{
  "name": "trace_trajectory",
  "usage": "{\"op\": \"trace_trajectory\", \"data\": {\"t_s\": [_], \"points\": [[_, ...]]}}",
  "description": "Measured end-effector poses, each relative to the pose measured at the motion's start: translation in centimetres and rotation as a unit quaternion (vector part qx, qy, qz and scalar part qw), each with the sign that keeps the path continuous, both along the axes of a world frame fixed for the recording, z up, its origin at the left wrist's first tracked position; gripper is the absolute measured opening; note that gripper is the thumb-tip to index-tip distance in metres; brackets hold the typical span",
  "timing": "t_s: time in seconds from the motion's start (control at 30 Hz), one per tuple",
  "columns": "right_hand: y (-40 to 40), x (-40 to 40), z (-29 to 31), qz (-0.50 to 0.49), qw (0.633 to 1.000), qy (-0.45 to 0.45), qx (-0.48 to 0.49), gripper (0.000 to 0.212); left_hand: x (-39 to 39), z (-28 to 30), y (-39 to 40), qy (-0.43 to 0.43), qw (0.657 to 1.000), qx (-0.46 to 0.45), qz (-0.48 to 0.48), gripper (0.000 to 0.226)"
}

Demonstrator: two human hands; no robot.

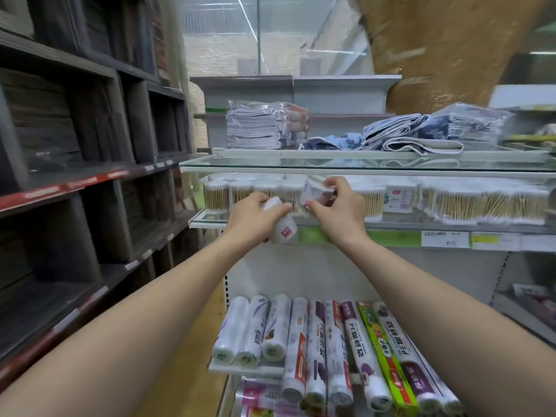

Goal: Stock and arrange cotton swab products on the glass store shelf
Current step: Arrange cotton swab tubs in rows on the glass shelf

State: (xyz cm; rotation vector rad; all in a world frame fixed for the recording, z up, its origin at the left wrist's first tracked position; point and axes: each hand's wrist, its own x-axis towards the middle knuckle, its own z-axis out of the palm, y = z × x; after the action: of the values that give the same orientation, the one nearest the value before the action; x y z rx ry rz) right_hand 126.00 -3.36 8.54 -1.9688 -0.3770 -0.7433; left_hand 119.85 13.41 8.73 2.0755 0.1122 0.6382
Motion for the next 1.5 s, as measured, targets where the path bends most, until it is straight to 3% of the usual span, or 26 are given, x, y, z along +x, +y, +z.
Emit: {"op": "trace_trajectory", "data": {"t_s": [0.1, 0.27, 0.57, 0.73, 0.87, 1.07, 1.5], "points": [[-0.4, 1.1, 0.3, -0.021, 0.996, 0.022, -0.082, 0.044, 0.7, 0.0, -0.1, -0.011, 1.000, -0.022, -0.007, 0.036], [-0.5, 1.6, 0.6, -0.085, 0.967, -0.012, -0.239, 0.012, 1.4, 0.2, -0.7, -0.016, 0.999, -0.029, -0.028, 0.029], [-1.3, 2.9, 0.7, -0.116, 0.944, -0.048, -0.305, 0.016, 2.5, 0.5, -0.9, -0.014, 0.998, -0.038, -0.043, 0.034], [-2.0, 2.8, 0.7, -0.077, 0.961, -0.057, -0.259, 0.037, 2.9, 0.5, -0.6, -0.011, 0.998, -0.051, -0.047, 0.037], [-2.3, 2.2, 0.2, -0.067, 0.968, -0.074, -0.230, 0.035, 2.9, 0.5, -0.7, -0.010, 0.997, -0.060, -0.046, 0.034], [-2.7, 1.4, -0.8, 0.001, 0.997, -0.036, -0.062, 0.060, 2.9, 0.8, -0.9, 0.002, 0.996, -0.077, -0.044, 0.027], [-3.6, 0.3, -1.9, 0.108, 0.989, 0.056, 0.081, 0.036, 2.7, 0.4, -1.5, 0.003, 0.995, -0.093, -0.044, 0.022]]}}
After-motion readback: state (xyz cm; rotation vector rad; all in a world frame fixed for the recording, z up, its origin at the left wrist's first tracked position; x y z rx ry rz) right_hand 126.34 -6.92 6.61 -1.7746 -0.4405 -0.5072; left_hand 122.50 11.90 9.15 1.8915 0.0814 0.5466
